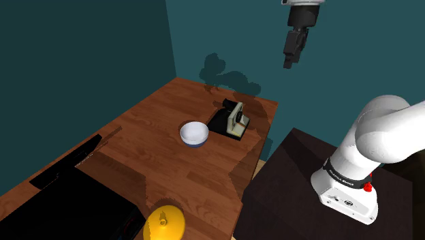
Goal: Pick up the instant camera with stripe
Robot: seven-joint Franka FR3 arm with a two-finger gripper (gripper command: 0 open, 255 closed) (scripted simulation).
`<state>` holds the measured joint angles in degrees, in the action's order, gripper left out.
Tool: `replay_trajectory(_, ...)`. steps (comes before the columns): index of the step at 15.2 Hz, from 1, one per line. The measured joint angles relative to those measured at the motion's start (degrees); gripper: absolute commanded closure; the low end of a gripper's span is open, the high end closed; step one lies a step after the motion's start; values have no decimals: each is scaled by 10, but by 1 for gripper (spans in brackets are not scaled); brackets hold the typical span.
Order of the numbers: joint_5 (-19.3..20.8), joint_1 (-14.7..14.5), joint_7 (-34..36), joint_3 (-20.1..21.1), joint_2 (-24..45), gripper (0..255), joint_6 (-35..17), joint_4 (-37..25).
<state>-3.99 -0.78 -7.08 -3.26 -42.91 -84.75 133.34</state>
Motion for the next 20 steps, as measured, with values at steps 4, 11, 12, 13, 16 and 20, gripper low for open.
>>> replay_trajectory(4, -12, 10, 48, 20, 14, 0, -45, 27)
replay_trajectory(11, -39, 43, 201, 74, 100, 0, -191, 72)
replay_trajectory(12, -42, 48, 223, 82, 115, 0, -213, 76)
replay_trajectory(13, -43, 53, 245, 88, 128, 0, -230, 77)
replay_trajectory(16, -45, 68, 312, 108, 184, 0, -294, 79)
replay_trajectory(20, -39, 88, 401, 129, 255, 0, -379, 86)
